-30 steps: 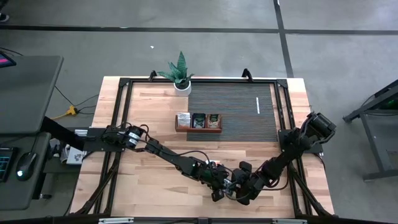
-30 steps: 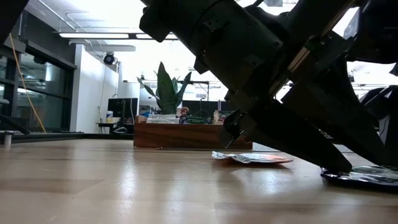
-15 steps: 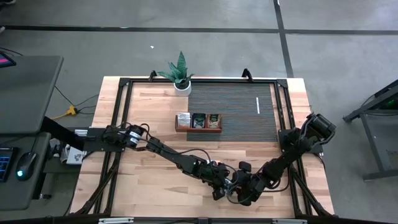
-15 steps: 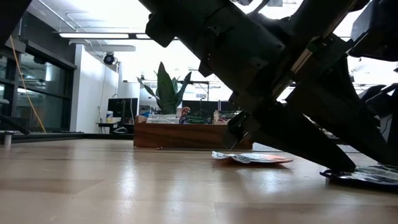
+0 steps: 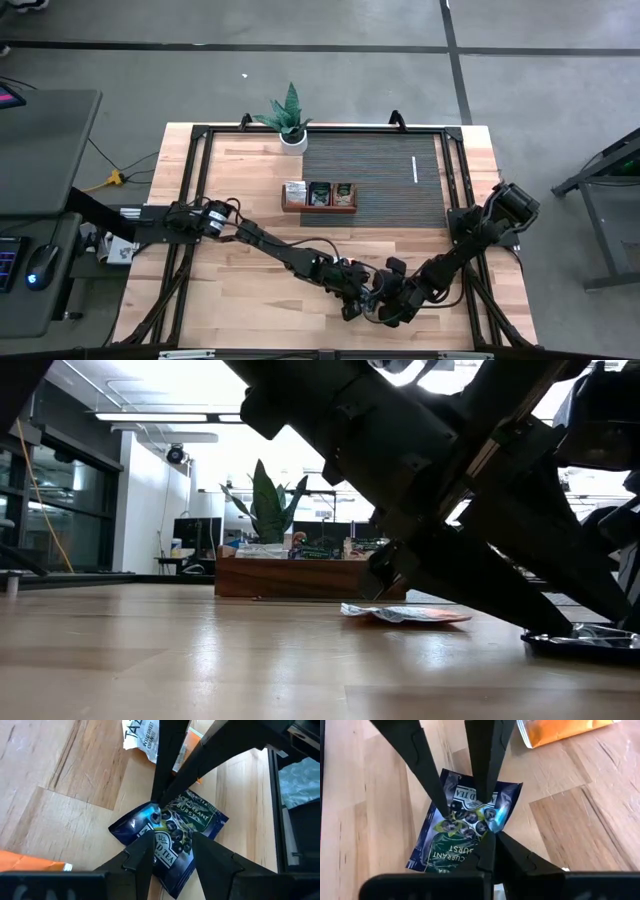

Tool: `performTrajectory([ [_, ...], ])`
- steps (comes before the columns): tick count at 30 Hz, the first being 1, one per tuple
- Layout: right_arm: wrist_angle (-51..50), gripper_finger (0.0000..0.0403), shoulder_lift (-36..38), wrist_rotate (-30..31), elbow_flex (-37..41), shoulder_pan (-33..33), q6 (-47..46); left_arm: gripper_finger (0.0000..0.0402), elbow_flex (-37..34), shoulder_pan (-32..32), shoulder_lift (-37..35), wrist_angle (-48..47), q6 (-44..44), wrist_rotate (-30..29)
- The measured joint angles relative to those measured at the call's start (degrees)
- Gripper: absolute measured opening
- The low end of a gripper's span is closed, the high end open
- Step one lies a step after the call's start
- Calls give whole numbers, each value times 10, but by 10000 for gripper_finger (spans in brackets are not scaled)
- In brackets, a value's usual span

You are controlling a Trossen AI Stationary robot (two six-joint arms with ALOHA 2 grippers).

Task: Pick & Place Tea
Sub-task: Put the blue tea bag into the middle section of the wooden organizer

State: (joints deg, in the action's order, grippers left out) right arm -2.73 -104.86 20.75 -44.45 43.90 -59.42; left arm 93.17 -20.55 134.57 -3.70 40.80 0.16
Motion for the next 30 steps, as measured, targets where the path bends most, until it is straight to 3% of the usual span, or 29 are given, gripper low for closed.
performTrajectory([
  [9,-9,1,26,-20,3,-11,20,136,47,35,-10,-88,-21,98],
  [13,-20,1,40,-24,4,-14,33,136,100,44,-17,-211,-76,76],
  [18,-52,0,61,-21,3,-12,34,136,177,46,-29,-368,-152,-19],
  [21,-130,0,68,-17,-24,-14,44,136,205,44,-28,-445,-179,-60],
  [26,-250,0,69,-27,-104,-24,119,136,215,49,-28,-458,-202,-48],
  [30,-357,0,69,-3,-174,-32,175,136,215,60,-28,-455,-209,-19],
])
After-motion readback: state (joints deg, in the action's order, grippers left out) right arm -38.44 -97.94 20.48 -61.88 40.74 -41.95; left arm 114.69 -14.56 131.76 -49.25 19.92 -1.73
